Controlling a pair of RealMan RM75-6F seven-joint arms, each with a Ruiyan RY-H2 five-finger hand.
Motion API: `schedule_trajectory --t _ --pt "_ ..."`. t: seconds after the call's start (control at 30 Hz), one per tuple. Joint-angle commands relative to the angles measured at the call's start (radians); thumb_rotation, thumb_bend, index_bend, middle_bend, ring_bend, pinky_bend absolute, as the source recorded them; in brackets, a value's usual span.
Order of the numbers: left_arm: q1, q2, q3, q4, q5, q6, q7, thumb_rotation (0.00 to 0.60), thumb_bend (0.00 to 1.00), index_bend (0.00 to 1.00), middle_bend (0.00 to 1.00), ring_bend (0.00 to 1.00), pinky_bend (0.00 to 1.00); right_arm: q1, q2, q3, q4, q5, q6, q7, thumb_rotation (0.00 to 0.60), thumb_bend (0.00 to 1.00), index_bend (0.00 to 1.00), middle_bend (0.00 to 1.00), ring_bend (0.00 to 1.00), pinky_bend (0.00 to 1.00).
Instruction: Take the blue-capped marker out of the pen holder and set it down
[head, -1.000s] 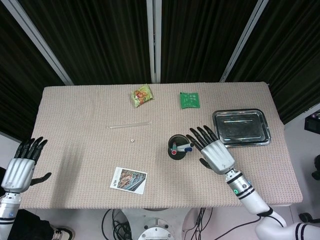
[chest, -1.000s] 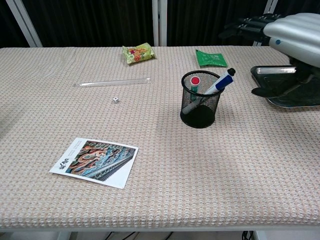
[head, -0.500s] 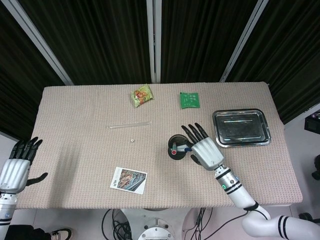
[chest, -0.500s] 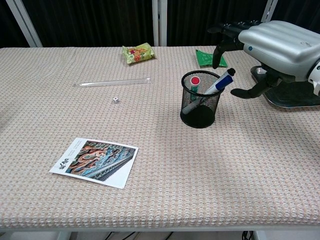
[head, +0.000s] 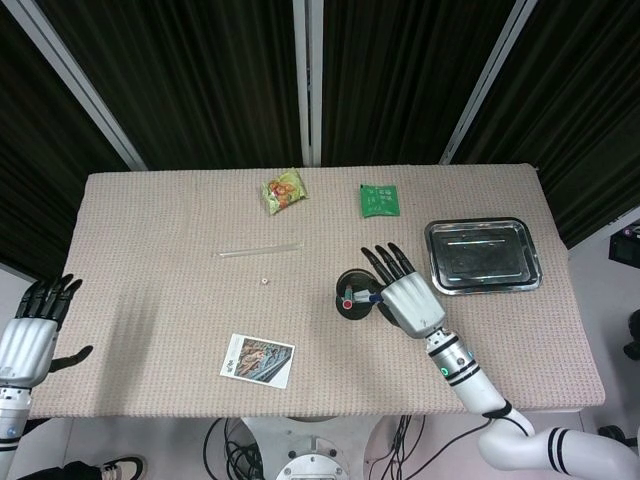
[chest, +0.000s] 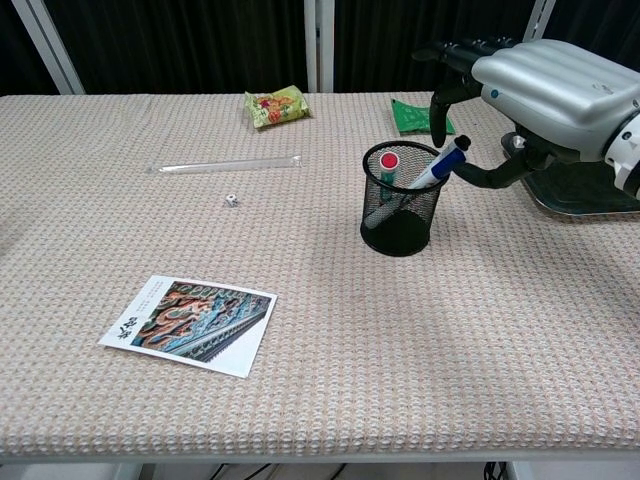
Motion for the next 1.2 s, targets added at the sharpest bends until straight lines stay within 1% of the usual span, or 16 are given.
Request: schedule_trajectory --t 0.03,0.33,0.5,0.63,0.87,0.97,1.07,1.2 --pt "-0.001 0.000 0.001 0.002 0.001 -0.002 -0.001 0.600 0.12 0.05 0.00 0.00 0.02 0.001 0.003 -0.008 0.002 0.000 -0.002 0.004 0.600 0.29 0.48 0.00 0.00 0.00" --pt "-0.003 -0.005 0.000 0.011 -0.001 -0.008 -0.007 0.600 0.12 0.05 0.00 0.00 0.02 0.002 0.002 -0.017 0.011 0.008 0.009 0.006 0.600 0.28 0.48 0.00 0.00 0.00" --pt "-0.002 -0.005 -0.002 0.013 -0.004 -0.009 -0.009 0.600 0.12 0.05 0.00 0.00 0.02 0.004 -0.007 -0.021 0.023 0.013 0.011 0.008 0.600 0.28 0.51 0.00 0.00 0.00" --pt "-0.002 -0.005 -0.002 0.014 -0.003 -0.009 -0.011 0.600 0.12 0.05 0.00 0.00 0.02 0.007 -0.015 -0.019 0.030 0.011 0.022 0.012 0.600 0.29 0.55 0.00 0.00 0.00" --pt "-0.001 -0.006 -0.003 0.018 -0.006 -0.010 -0.017 0.600 0.12 0.05 0.00 0.00 0.02 0.009 -0.024 -0.015 0.038 -0.001 0.048 0.024 0.600 0.30 0.68 0.00 0.00 0.00" --pt "-0.002 -0.006 -0.003 0.019 -0.005 -0.010 -0.019 0.600 0.12 0.05 0.00 0.00 0.02 0.004 -0.009 -0.010 0.023 -0.017 0.075 0.037 0.600 0.30 0.70 0.00 0.00 0.00" --pt "-0.003 -0.005 -0.005 0.017 -0.005 -0.011 -0.019 0.600 0.12 0.05 0.00 0.00 0.02 -0.009 0.026 -0.005 -0.013 -0.046 0.119 0.060 0.600 0.30 0.72 0.00 0.00 0.00" --pt "-0.005 -0.003 -0.006 0.015 -0.004 -0.012 -0.018 0.600 0.12 0.05 0.00 0.00 0.02 -0.046 0.104 0.004 -0.081 -0.074 0.193 0.122 0.600 0.30 0.74 0.00 0.00 0.00"
